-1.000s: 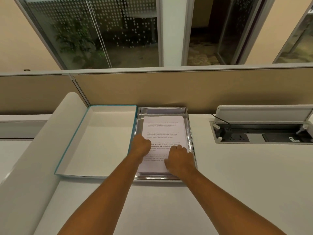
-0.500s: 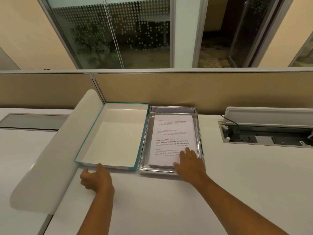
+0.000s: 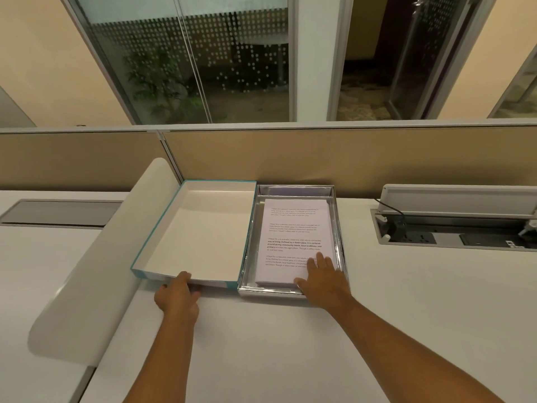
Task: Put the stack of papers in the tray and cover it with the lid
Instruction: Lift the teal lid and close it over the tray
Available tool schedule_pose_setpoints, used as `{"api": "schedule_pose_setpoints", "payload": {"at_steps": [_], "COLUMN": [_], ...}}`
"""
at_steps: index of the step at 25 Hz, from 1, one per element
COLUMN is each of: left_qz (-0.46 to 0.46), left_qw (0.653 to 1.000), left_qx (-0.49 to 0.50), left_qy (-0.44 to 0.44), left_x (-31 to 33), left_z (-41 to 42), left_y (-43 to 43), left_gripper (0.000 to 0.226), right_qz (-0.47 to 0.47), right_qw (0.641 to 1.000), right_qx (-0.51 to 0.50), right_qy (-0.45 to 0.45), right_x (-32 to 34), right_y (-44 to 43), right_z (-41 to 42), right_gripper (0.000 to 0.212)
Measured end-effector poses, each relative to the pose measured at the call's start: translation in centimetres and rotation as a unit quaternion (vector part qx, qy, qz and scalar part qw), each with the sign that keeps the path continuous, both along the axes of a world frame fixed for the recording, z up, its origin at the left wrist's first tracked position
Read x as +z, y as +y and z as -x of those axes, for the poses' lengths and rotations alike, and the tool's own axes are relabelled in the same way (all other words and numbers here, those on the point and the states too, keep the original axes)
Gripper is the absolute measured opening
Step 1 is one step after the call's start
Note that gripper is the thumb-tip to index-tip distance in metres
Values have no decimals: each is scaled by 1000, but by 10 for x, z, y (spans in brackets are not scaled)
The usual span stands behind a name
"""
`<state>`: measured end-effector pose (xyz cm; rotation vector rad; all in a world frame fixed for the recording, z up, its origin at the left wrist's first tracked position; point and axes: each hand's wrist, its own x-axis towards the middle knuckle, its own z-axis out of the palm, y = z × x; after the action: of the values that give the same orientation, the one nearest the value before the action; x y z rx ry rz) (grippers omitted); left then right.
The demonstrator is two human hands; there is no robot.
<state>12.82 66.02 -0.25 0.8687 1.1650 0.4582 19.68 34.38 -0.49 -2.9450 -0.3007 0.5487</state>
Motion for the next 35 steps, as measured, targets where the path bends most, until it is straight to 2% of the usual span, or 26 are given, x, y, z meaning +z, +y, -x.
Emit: {"api": "schedule_pose_setpoints", "payload": {"at_steps": [3,7,10,15,17,20,23,25,28,31,33,34,35], "left_qz": [23,-65,-158,-310,-361,-419,-468,-520,-646,-705,-703,-698,-682], "left_qw": [996,979,965,923,895,852,813,778,674,589,551,541,552], "left_qx": [-27,-72,-99,-150,-198,-265,-316,-335,-350,-392,-449,-468,-479], "left_qy": [-86,-179,-183,-174,-171,-167,-142,-109,-77,-45,-33,-39,-42], "left_x": [4,27,42,52,56,60,58,53,39,31,26,24,24], "left_z": [5,8,6,10,13,16,19,22,22,22,24,25,25], "left_y": [1,-4,-23,-56,-72,-99,-124,-136,-154,-167,-163,-156,-147], "left_gripper": [40,54,70,66,66,67,66,70,76,91,94,89,85], "right_qz": [-38,-153,-265,-418,-486,-566,-597,-589,-557,-500,-457,-452,-458], "right_qw": [999,987,961,901,864,809,781,782,793,821,836,832,822], "right_qx": [2,-50,-82,-112,-127,-157,-180,-202,-245,-277,-304,-320,-336], "right_qy": [6,-11,-5,-35,-26,3,25,29,7,8,20,32,47], "right_x": [-3,-3,15,78,108,142,157,158,148,136,120,111,101], "right_y": [-7,-16,-18,-3,5,10,11,9,2,-8,-18,-23,-28], "right_z": [-1,4,6,-2,-6,-9,-8,-8,-12,-16,-20,-21,-23], "right_gripper": [80,82,81,74,70,77,79,78,48,56,52,46,40]}}
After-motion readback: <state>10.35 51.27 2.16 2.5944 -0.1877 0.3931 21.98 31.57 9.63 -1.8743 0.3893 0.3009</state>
